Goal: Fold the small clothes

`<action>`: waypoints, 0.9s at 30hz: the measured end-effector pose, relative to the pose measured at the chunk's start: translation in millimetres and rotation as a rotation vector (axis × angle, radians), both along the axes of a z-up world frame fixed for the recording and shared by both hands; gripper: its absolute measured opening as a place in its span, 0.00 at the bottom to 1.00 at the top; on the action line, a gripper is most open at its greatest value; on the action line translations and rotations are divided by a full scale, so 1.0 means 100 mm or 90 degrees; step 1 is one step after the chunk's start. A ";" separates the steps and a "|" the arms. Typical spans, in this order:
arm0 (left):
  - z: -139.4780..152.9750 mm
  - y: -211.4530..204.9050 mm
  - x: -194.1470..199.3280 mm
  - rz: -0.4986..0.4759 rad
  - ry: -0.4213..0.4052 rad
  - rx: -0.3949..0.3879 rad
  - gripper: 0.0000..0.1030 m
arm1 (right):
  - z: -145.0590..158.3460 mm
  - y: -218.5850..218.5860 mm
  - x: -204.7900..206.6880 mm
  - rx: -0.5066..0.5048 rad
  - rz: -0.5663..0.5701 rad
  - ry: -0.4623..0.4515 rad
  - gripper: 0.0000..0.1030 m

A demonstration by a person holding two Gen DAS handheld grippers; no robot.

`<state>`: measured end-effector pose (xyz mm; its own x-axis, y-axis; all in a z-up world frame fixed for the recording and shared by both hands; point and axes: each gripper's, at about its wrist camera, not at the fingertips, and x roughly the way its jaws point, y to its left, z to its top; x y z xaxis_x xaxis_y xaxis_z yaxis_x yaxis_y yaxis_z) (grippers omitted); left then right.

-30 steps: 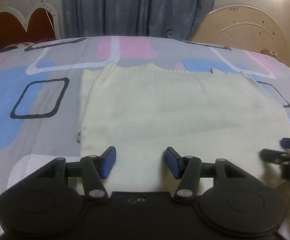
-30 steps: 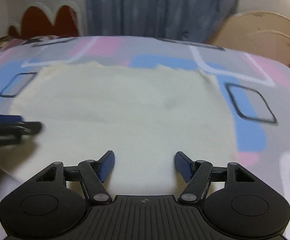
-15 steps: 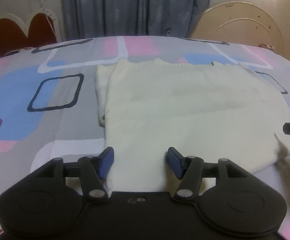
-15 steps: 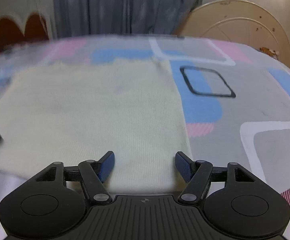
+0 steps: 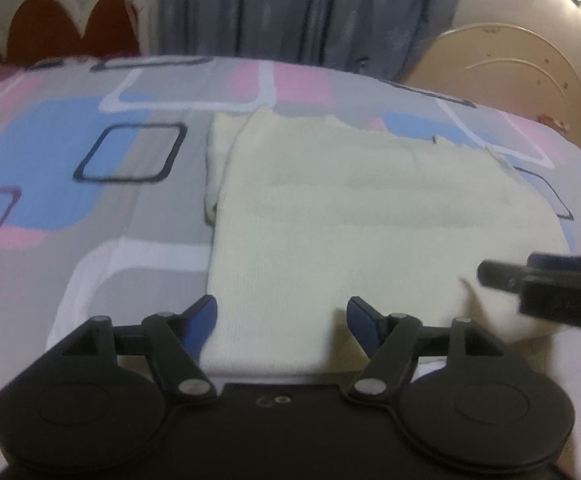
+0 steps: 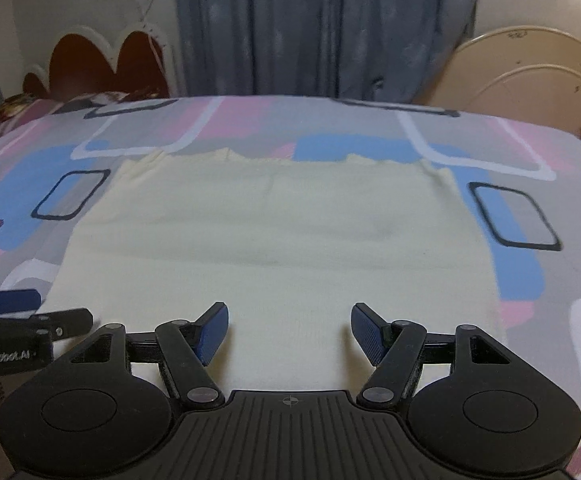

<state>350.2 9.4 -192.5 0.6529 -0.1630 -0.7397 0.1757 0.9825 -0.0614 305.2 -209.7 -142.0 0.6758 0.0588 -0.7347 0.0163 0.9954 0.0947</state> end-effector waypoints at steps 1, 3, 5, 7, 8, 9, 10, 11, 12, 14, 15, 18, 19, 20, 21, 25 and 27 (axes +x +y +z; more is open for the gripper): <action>-0.02 -0.01 -0.01 0.011 0.006 -0.003 0.68 | -0.07 -0.02 0.03 -0.002 0.003 0.011 0.66; -0.03 -0.02 -0.03 0.030 0.011 -0.005 0.69 | -0.20 -0.09 0.04 -0.004 0.009 0.032 0.66; -0.04 -0.03 -0.07 0.048 0.014 -0.006 0.69 | -0.26 -0.18 -0.01 -0.003 0.029 0.022 0.66; -0.03 -0.02 -0.11 0.070 0.019 -0.013 0.69 | -0.26 -0.23 -0.05 -0.009 0.052 0.019 0.66; -0.02 -0.01 -0.14 0.084 0.024 -0.021 0.69 | -0.25 -0.25 -0.07 -0.007 0.060 0.017 0.66; -0.02 0.01 -0.17 0.099 0.029 -0.032 0.70 | -0.24 -0.27 -0.07 -0.002 0.066 0.017 0.66; -0.02 0.02 -0.19 0.113 0.036 -0.045 0.70 | -0.24 -0.31 -0.08 0.007 0.072 0.015 0.66; -0.02 0.04 -0.22 0.126 0.051 -0.061 0.70 | -0.22 -0.31 -0.10 0.012 0.075 0.013 0.66; -0.03 0.04 -0.24 0.136 0.064 -0.075 0.70 | -0.21 -0.33 -0.10 0.017 0.079 0.011 0.66; -0.06 0.05 -0.29 0.154 0.078 -0.099 0.70 | -0.18 -0.35 -0.11 0.025 0.086 0.004 0.66; -0.06 0.05 -0.31 0.161 0.076 -0.110 0.70 | -0.18 -0.37 -0.11 0.030 0.090 0.001 0.66; -0.10 0.08 -0.30 0.180 0.073 -0.172 0.70 | -0.16 -0.38 -0.11 0.043 0.099 -0.005 0.66; -0.12 0.10 -0.27 0.192 0.072 -0.201 0.70 | -0.16 -0.38 -0.10 0.043 0.101 -0.007 0.66; -0.13 0.11 -0.24 0.202 0.070 -0.228 0.71 | -0.15 -0.38 -0.09 0.044 0.102 -0.008 0.66; -0.15 0.13 -0.21 0.209 0.067 -0.258 0.72 | -0.15 -0.39 -0.08 0.048 0.103 -0.010 0.66; -0.24 0.12 -0.07 0.228 0.035 -0.331 0.75 | -0.14 -0.40 -0.01 0.053 0.104 -0.014 0.66; -0.30 0.13 0.00 0.234 0.013 -0.362 0.75 | -0.14 -0.39 0.03 0.052 0.106 -0.018 0.66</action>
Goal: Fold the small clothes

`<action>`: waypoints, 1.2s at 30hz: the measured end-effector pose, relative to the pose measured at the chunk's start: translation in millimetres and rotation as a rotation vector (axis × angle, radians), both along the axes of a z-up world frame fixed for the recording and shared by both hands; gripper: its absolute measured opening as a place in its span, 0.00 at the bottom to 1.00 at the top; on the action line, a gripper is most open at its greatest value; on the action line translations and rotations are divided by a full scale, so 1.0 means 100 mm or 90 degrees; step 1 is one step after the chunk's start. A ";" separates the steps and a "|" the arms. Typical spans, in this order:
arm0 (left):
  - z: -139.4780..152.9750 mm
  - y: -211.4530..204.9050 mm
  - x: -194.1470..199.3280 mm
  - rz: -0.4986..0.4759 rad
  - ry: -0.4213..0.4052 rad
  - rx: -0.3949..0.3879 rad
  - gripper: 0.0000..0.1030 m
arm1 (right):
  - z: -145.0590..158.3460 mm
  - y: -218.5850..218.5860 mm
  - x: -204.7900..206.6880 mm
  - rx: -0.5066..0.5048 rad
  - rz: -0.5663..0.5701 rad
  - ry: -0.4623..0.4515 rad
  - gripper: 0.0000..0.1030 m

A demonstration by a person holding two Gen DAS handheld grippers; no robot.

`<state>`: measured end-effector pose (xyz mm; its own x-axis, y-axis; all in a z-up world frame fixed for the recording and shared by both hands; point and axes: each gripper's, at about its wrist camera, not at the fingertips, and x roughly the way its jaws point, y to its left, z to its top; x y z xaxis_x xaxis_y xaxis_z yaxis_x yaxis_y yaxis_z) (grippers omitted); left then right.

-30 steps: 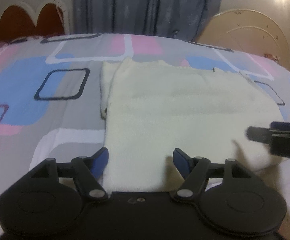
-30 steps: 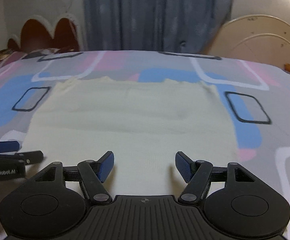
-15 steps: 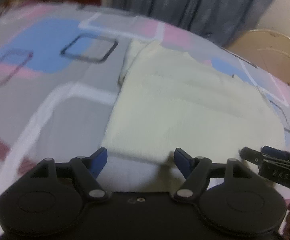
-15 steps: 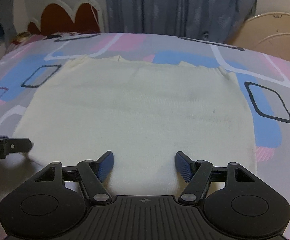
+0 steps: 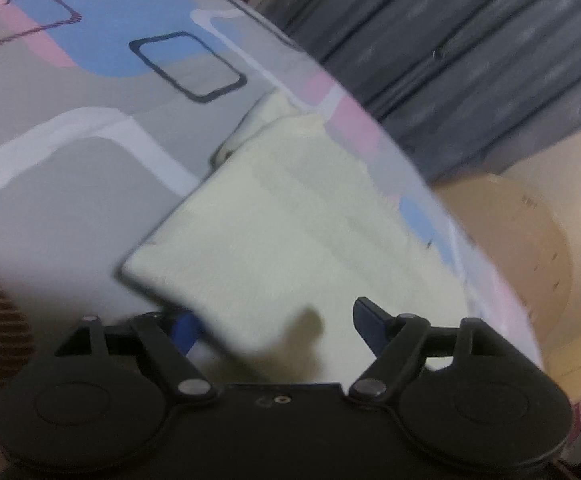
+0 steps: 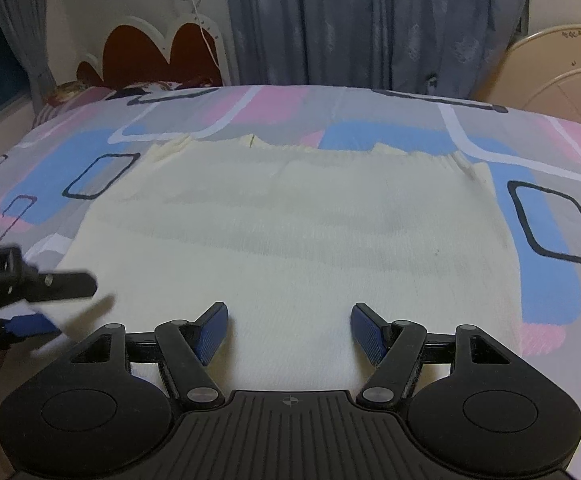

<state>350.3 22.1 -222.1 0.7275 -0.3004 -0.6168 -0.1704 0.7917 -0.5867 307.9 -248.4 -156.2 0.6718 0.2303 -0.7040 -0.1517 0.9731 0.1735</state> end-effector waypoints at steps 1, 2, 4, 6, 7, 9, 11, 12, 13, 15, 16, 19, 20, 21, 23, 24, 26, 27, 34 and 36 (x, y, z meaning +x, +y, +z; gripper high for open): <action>-0.03 0.01 0.04 0.005 -0.011 -0.013 0.75 | 0.00 0.00 0.02 0.000 0.001 -0.001 0.66; -0.05 0.01 0.07 0.012 -0.025 -0.024 0.74 | -0.01 0.01 0.04 0.000 0.002 -0.003 0.66; -0.10 0.03 0.13 0.029 -0.049 -0.049 0.73 | 0.00 0.04 0.09 -0.002 0.003 -0.009 0.66; -0.15 0.06 0.17 0.053 -0.064 -0.072 0.65 | 0.02 0.07 0.14 -0.006 0.003 -0.020 0.66; -0.17 0.09 0.19 0.065 -0.067 -0.085 0.57 | 0.02 0.09 0.16 -0.010 0.004 -0.026 0.66; -0.22 0.13 0.25 0.087 -0.066 -0.107 0.41 | 0.03 0.14 0.22 -0.025 0.007 -0.036 0.66; -0.25 0.17 0.28 0.100 -0.061 -0.118 0.25 | 0.03 0.18 0.28 -0.035 0.007 -0.043 0.66; -0.26 0.19 0.27 0.104 -0.058 -0.118 0.21 | 0.02 0.19 0.31 -0.039 0.006 -0.046 0.66; -0.27 0.20 0.27 0.106 -0.055 -0.118 0.15 | 0.02 0.20 0.32 -0.043 0.002 -0.051 0.66; -0.28 0.23 0.27 0.106 -0.051 -0.114 0.10 | 0.02 0.22 0.37 -0.051 -0.009 -0.060 0.66; -0.28 0.24 0.26 0.105 -0.050 -0.112 0.10 | 0.00 0.23 0.40 -0.061 -0.010 -0.057 0.66; -0.23 0.24 0.27 0.098 -0.052 -0.102 0.07 | -0.15 0.31 0.44 -0.118 -0.005 -0.047 0.65; -0.20 0.22 0.27 0.095 -0.057 -0.093 0.07 | -0.21 0.35 0.43 -0.143 0.005 -0.052 0.65; -0.17 0.21 0.26 0.090 -0.065 -0.082 0.07 | -0.25 0.39 0.40 -0.164 0.012 -0.069 0.66; -0.06 0.15 0.24 0.075 -0.088 -0.054 0.07 | -0.30 0.39 0.37 -0.167 0.010 -0.082 0.67; 0.00 0.11 0.23 0.065 -0.102 -0.038 0.07 | -0.31 0.38 0.38 -0.167 0.010 -0.083 0.67; 0.14 0.00 0.23 0.035 -0.132 0.005 0.07 | -0.31 0.38 0.39 -0.171 0.015 -0.083 0.67; 0.19 -0.06 0.25 0.018 -0.144 0.024 0.07 | -0.30 0.37 0.40 -0.169 0.018 -0.082 0.67; 0.60 -0.74 0.34 -0.140 -0.237 0.135 0.07 | -0.05 -0.03 0.35 -0.037 -0.039 -0.084 0.67; 0.65 -1.02 0.36 -0.194 -0.251 0.152 0.07 | 0.01 -0.20 0.31 -0.018 -0.062 -0.084 0.67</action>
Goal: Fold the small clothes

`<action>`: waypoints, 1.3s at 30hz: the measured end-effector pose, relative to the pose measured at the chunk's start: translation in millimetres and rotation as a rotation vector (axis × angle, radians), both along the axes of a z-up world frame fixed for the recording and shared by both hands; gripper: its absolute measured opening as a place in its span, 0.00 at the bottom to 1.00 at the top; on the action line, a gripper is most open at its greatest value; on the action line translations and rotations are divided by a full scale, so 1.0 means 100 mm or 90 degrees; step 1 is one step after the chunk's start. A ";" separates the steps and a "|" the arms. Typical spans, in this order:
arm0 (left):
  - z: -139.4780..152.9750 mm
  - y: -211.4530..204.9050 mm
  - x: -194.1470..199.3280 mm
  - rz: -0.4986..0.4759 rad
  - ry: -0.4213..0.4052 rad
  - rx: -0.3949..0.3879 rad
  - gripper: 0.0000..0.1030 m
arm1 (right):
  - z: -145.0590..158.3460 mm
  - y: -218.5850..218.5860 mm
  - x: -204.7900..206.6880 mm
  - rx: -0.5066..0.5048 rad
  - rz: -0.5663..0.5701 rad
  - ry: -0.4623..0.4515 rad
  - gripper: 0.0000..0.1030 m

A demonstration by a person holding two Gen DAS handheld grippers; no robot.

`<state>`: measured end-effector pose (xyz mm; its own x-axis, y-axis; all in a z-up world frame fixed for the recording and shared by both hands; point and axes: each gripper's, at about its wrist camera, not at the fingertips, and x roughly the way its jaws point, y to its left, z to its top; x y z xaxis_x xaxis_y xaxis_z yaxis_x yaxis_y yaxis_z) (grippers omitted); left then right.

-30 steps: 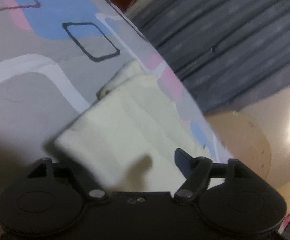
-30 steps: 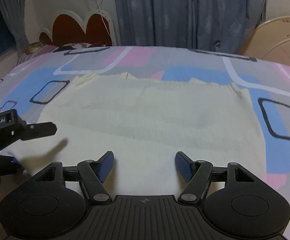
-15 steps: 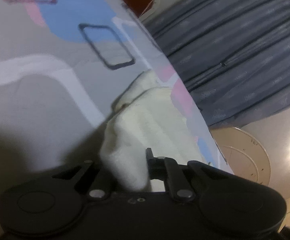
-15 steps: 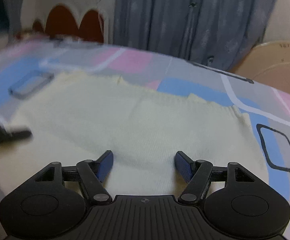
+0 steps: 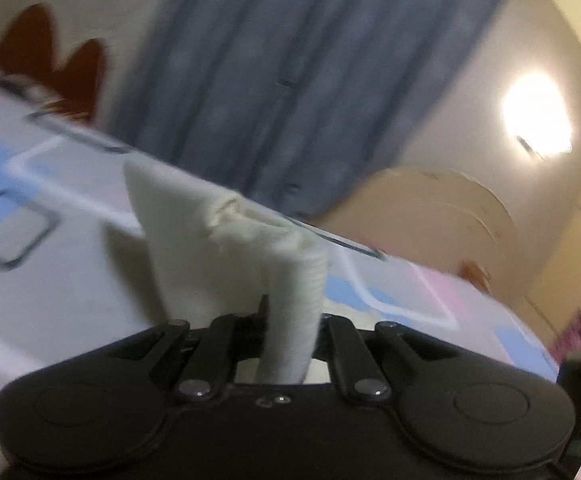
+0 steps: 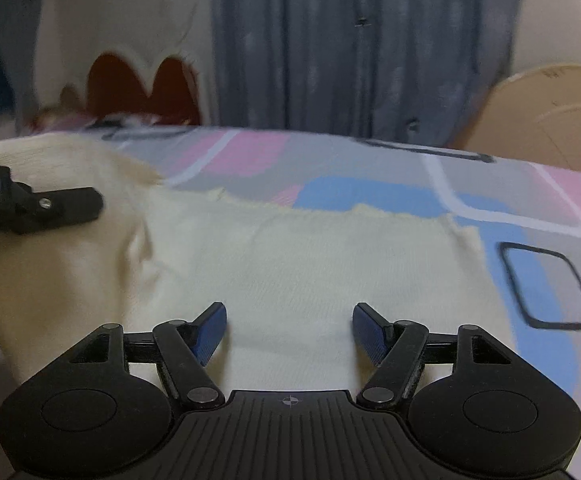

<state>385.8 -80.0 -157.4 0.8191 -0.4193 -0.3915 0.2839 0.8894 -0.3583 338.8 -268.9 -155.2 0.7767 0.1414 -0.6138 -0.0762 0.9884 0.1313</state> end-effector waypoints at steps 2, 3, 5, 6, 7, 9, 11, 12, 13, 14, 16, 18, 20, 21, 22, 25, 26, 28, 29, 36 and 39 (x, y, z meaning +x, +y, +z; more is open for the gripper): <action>-0.02 -0.26 0.00 -0.045 0.000 0.016 0.07 | 0.04 -0.23 -0.05 0.028 -0.025 0.006 0.67; -0.05 -0.38 0.00 -0.066 0.006 0.025 0.07 | 0.05 -0.33 -0.08 0.038 -0.040 0.009 0.67; -0.15 -0.61 -0.01 -0.103 0.022 0.042 0.07 | 0.08 -0.55 -0.16 0.051 -0.070 0.013 0.67; -0.22 -0.72 -0.03 -0.120 0.029 0.056 0.07 | 0.09 -0.65 -0.20 0.051 -0.087 0.013 0.67; -0.28 -0.79 -0.06 -0.134 0.038 0.065 0.07 | 0.10 -0.74 -0.24 0.047 -0.102 0.012 0.67; -0.41 -0.94 -0.12 -0.159 0.057 0.093 0.07 | 0.11 -0.90 -0.33 0.044 -0.127 0.011 0.67; -0.49 -1.01 -0.18 -0.163 0.052 0.123 0.10 | 0.13 -1.04 -0.39 0.052 -0.146 0.013 0.67; -0.50 -1.03 -0.21 -0.169 0.050 0.132 0.11 | 0.14 -1.08 -0.41 0.058 -0.153 0.011 0.67; -0.50 -1.04 -0.23 -0.178 0.054 0.141 0.14 | 0.17 -1.13 -0.45 0.066 -0.155 0.007 0.67; -0.50 -1.06 -0.24 -0.188 0.061 0.147 0.23 | 0.19 -1.15 -0.47 0.079 -0.153 0.002 0.67; -0.49 -1.03 -0.31 -0.202 0.074 0.157 0.39 | 0.25 -1.16 -0.49 0.104 -0.136 -0.010 0.67; -0.47 -0.98 -0.43 -0.198 0.074 0.174 0.59 | 0.29 -1.10 -0.45 0.117 -0.107 -0.013 0.67; -0.42 -0.86 -0.55 -0.187 0.070 0.167 0.60 | 0.30 -1.03 -0.37 0.136 -0.072 -0.005 0.67; -0.39 -0.81 -0.58 -0.184 0.071 0.162 0.60 | 0.28 -1.00 -0.32 0.146 -0.058 0.002 0.67; -0.36 -0.74 -0.60 -0.175 0.069 0.155 0.60 | 0.27 -0.96 -0.27 0.156 -0.044 0.011 0.67; -0.25 -0.47 -0.60 -0.120 0.065 0.138 0.60 | 0.20 -0.85 -0.10 0.184 -0.014 0.033 0.67; -0.22 -0.38 -0.57 -0.096 0.065 0.130 0.60 | 0.17 -0.83 -0.04 0.190 -0.010 0.039 0.67; -0.19 -0.26 -0.48 -0.055 0.064 0.127 0.60 | 0.12 -0.80 0.07 0.206 -0.003 0.053 0.67; -0.19 -0.22 -0.42 -0.039 0.068 0.129 0.60 | 0.09 -0.79 0.13 0.217 -0.002 0.060 0.67; -0.23 -0.10 -0.03 0.005 0.087 0.101 0.60 | -0.07 -0.81 0.29 0.268 -0.008 0.096 0.43; -0.26 -0.05 0.11 0.026 0.110 0.072 0.60 | -0.10 -0.87 0.33 0.291 -0.020 0.099 0.43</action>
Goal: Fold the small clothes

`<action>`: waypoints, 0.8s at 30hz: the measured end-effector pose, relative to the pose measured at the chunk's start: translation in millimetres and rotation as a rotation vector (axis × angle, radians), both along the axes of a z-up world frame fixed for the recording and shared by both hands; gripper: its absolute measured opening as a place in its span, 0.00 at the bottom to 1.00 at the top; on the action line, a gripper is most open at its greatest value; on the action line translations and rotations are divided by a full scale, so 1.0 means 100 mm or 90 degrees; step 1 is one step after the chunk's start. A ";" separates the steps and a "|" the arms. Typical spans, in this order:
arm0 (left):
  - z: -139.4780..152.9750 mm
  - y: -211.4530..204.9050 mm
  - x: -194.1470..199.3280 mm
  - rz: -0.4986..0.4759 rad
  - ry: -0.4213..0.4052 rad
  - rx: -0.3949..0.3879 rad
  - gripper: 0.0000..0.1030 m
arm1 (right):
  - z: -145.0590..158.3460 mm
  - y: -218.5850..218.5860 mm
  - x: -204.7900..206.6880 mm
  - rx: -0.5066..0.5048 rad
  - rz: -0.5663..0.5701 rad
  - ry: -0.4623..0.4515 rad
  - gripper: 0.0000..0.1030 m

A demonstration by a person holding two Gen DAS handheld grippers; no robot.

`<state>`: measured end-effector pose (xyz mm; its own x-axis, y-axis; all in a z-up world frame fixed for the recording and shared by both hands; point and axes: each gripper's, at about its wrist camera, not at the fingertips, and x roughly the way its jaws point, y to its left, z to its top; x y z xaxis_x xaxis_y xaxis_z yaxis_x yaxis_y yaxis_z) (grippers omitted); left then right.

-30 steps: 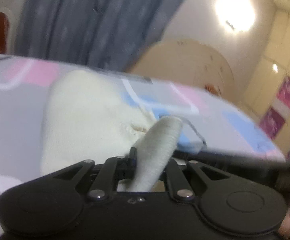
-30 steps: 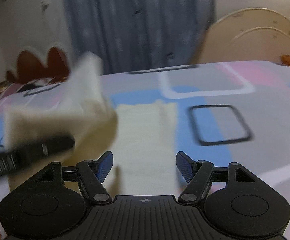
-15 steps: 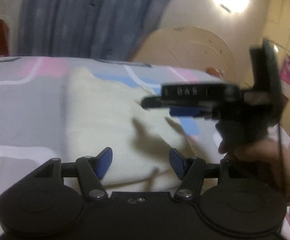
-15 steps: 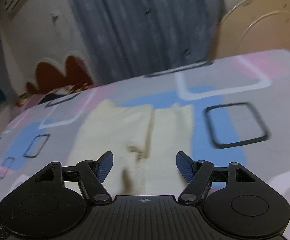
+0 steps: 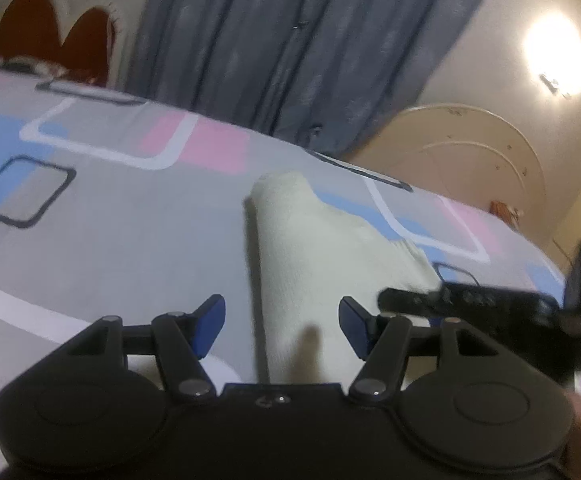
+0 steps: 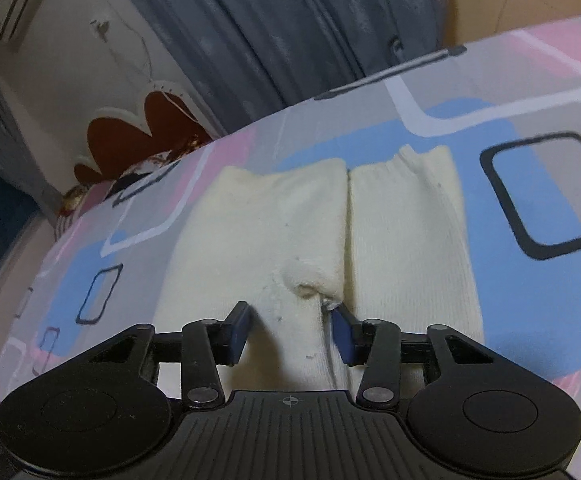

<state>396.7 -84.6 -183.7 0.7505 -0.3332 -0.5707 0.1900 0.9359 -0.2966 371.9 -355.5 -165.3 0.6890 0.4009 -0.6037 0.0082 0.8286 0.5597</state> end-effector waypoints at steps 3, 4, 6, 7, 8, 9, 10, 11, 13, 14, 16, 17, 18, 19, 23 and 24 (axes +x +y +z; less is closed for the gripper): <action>-0.03 0.06 0.12 0.026 0.019 -0.022 0.60 | 0.01 0.02 0.08 0.028 -0.008 0.008 0.43; -0.05 0.06 0.15 0.029 0.023 -0.027 0.60 | 0.02 0.04 0.10 0.032 -0.003 0.007 0.43; -0.06 0.04 0.20 0.028 0.026 -0.027 0.60 | 0.04 0.08 0.12 0.034 -0.002 0.006 0.30; -0.05 0.03 0.21 0.025 0.022 -0.023 0.60 | 0.04 0.08 0.12 0.040 -0.002 0.006 0.20; -0.05 0.02 0.21 0.023 0.019 -0.018 0.60 | 0.07 0.06 0.10 0.044 -0.007 0.002 0.19; -0.04 0.01 0.20 0.019 0.018 -0.017 0.60 | 0.11 0.03 0.06 0.037 -0.017 -0.009 0.18; -0.04 -0.01 0.19 0.016 0.018 -0.018 0.60 | 0.16 0.00 0.02 0.026 -0.024 -0.022 0.17; -0.03 -0.02 0.19 0.013 0.019 -0.020 0.60 | 0.22 -0.03 -0.03 0.014 -0.030 -0.037 0.16; -0.02 -0.06 0.18 0.000 0.018 -0.033 0.60 | 0.33 -0.11 -0.14 -0.009 -0.041 -0.061 0.16; -0.01 -0.09 0.17 -0.006 0.016 -0.036 0.60 | 0.38 -0.15 -0.19 -0.022 -0.048 -0.069 0.16; -0.02 -0.17 0.14 -0.025 0.014 -0.035 0.60 | 0.45 -0.24 -0.30 -0.040 -0.061 -0.078 0.16; -0.03 -0.22 0.12 -0.038 0.014 -0.030 0.60 | 0.46 -0.29 -0.37 -0.044 -0.066 -0.078 0.16; -0.04 -0.27 0.10 -0.050 0.014 -0.024 0.60 | 0.45 -0.33 -0.42 -0.049 -0.071 -0.075 0.16; -0.06 -0.31 0.08 -0.060 0.015 -0.017 0.60 | 0.43 -0.35 -0.47 -0.054 -0.075 -0.070 0.16; -0.22 -0.41 0.07 -0.080 0.057 0.010 0.60 | 0.14 -0.43 -0.58 -0.054 -0.087 -0.005 0.16; -0.25 -0.42 0.07 -0.083 0.066 0.016 0.60 | 0.09 -0.44 -0.60 -0.047 -0.087 0.004 0.16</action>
<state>403.7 -126.7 -209.2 0.6387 -0.4081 -0.6523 0.2797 0.9129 -0.2973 312.2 -399.6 -156.2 0.7304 0.2575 -0.6326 0.1272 0.8587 0.4964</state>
